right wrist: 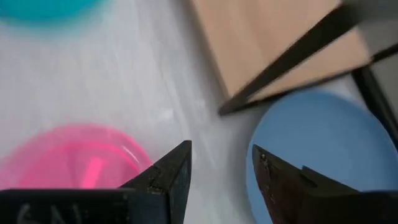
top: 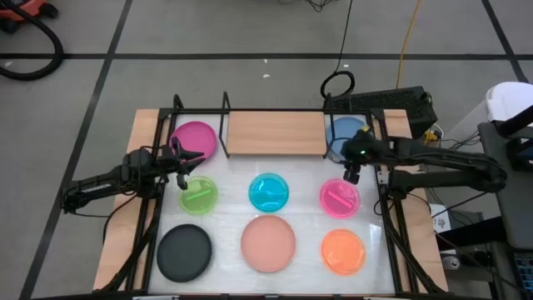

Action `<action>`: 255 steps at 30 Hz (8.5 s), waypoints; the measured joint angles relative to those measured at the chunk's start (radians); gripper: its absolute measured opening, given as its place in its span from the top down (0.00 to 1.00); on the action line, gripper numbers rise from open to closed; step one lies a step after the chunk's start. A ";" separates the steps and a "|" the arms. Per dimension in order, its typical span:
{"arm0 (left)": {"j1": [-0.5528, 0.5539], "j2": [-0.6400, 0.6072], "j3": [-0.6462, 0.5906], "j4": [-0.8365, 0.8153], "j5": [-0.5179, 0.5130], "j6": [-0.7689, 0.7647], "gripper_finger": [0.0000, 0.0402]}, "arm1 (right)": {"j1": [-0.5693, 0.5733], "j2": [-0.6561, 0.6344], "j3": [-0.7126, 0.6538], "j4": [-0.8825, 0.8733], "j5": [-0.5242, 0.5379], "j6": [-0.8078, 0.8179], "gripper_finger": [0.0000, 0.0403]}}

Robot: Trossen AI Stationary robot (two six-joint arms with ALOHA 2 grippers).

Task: Place and stack plates onto a shelf
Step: Put the large blue plate on the shelf, then stack the large pink plate on top of the large blue plate on the shelf

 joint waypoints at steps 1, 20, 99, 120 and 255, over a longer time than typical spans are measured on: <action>0.000 0.000 0.000 0.000 0.000 0.000 0.77 | 0.000 0.024 0.001 0.001 0.017 -0.001 0.62; 0.000 0.000 0.000 -0.001 0.000 0.000 0.77 | -0.085 0.384 0.006 0.022 0.132 0.064 0.62; 0.000 0.000 0.000 -0.001 0.000 0.000 0.77 | -0.109 0.213 -0.204 0.314 0.263 0.158 1.00; 0.000 0.000 0.000 -0.001 0.000 0.000 0.77 | -0.090 0.044 0.084 0.853 0.462 -0.406 1.00; -0.006 1.083 0.537 -0.682 -0.367 -0.292 0.77 | 0.460 0.091 -0.163 1.128 -0.095 -0.202 0.65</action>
